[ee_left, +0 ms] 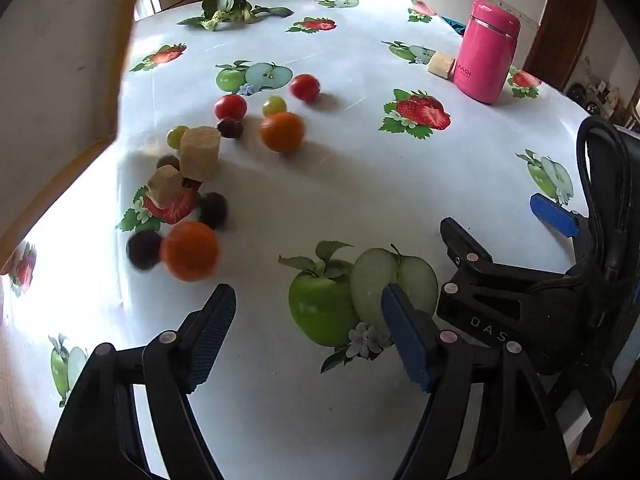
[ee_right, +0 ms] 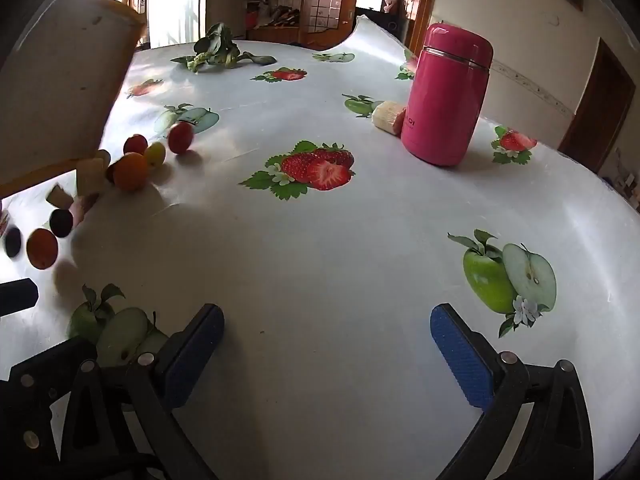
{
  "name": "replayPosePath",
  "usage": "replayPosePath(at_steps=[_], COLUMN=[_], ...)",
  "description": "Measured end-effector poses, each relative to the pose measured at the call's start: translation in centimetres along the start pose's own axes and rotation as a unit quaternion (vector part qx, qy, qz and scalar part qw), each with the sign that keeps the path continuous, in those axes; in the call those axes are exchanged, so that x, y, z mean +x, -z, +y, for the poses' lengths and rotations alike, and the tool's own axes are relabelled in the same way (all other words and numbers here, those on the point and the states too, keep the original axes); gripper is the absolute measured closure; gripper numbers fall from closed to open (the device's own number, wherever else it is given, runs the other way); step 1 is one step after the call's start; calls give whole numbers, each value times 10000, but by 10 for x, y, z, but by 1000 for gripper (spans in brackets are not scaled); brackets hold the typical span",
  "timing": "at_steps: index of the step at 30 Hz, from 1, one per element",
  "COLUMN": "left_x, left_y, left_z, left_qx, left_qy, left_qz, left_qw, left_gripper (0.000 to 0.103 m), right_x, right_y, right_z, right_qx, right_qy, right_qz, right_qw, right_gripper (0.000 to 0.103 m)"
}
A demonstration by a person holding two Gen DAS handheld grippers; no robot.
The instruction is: Organize fruits
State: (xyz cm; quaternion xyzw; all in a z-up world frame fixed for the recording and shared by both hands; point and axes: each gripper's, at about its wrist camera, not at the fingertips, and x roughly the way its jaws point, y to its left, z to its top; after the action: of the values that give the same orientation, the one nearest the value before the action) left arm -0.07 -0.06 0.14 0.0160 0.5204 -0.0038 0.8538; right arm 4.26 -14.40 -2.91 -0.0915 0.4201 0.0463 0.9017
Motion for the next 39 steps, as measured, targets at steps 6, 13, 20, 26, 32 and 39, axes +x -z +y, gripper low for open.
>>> replayPosePath(at_steps=[6, 13, 20, 26, 32, 39], left_x=[-5, 4, -15, -35, -53, -70], left_y=[5, 23, 35, 41, 44, 40], left_z=[22, 42, 64, 66, 56, 55], left_qx=[-289, -545, -723, -857, -1059, -1216], left_qy=[89, 67, 24, -81, -6, -95], left_qz=[-43, 258, 379, 282, 226, -35], left_qw=[9995, 9982, 9967, 9959, 9941, 9925], left_gripper=[28, 28, 28, 28, 28, 28], right_x=[-2, -1, -1, -1, -1, -44], right_y=[0, -2, -1, 0, 0, -18], right_z=[0, 0, -1, 0, 5, 0], right_qx=[2, -11, -20, -26, 41, 643], right_qy=[-1, 7, 9, 18, 123, -1076], right_qz=[-15, 10, -13, -20, 8, 55], right_qw=[10000, 10000, 10000, 10000, 9999, 9921], right_gripper=[0, 1, 1, 1, 1, 3])
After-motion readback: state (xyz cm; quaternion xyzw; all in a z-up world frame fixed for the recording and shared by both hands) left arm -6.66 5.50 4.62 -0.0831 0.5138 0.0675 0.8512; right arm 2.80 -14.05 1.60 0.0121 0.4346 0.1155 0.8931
